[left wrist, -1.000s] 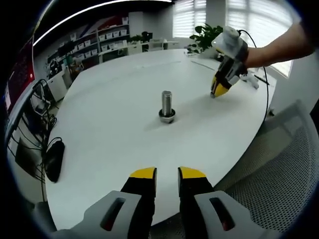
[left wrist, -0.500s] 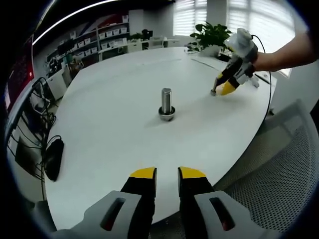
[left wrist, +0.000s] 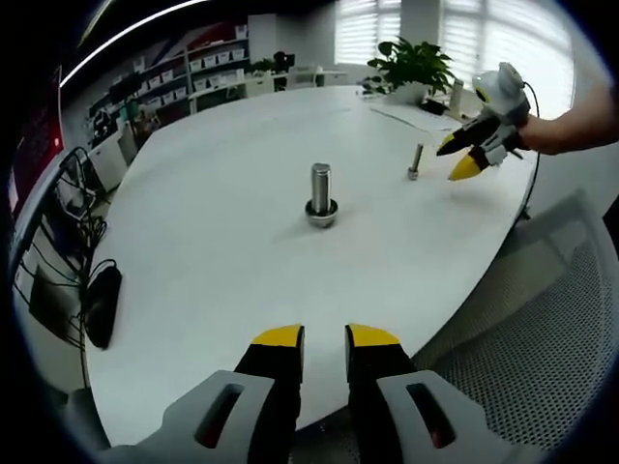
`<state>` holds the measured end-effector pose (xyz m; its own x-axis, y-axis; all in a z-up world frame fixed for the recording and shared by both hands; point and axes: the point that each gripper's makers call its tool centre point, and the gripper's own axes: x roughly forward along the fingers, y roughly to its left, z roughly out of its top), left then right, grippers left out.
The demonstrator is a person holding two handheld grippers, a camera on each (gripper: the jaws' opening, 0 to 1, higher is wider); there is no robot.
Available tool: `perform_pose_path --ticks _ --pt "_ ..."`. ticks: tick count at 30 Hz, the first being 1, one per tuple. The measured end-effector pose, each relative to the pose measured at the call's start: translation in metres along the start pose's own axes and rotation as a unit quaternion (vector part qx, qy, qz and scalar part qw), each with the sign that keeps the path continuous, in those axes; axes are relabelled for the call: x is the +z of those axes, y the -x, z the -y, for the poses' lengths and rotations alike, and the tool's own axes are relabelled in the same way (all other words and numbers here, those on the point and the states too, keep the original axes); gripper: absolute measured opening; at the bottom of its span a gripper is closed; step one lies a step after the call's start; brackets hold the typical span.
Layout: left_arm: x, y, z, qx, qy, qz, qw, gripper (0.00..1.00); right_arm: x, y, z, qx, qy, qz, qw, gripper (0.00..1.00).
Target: Place the washer onto the threaded stud by aligning its center hole with the stud, sliding it down to the base, and recovering from edge contact or off-axis alignment until the washer reaches the visible bottom stop.
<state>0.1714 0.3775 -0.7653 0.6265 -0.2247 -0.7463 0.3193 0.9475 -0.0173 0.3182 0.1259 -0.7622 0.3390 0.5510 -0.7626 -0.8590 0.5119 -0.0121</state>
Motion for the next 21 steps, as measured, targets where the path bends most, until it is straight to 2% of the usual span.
perform_pose_path --ticks 3,8,12,21 --pt "-0.001 -0.001 0.000 0.000 0.000 -0.003 1.0000 0.14 0.000 0.004 -0.004 -0.003 -0.006 0.013 0.9999 0.58" --pt "-0.001 0.000 0.000 0.001 0.000 -0.005 1.0000 0.14 0.005 0.013 -0.012 -0.005 -0.027 0.052 0.9983 0.63" --pt "-0.002 -0.001 0.001 0.000 0.002 -0.008 1.0000 0.14 0.013 0.023 -0.015 -0.012 -0.062 0.096 0.9934 0.69" --pt "-0.001 0.000 0.002 -0.001 0.004 -0.007 1.0000 0.15 0.022 0.039 -0.025 -0.014 -0.091 0.145 0.9851 0.75"
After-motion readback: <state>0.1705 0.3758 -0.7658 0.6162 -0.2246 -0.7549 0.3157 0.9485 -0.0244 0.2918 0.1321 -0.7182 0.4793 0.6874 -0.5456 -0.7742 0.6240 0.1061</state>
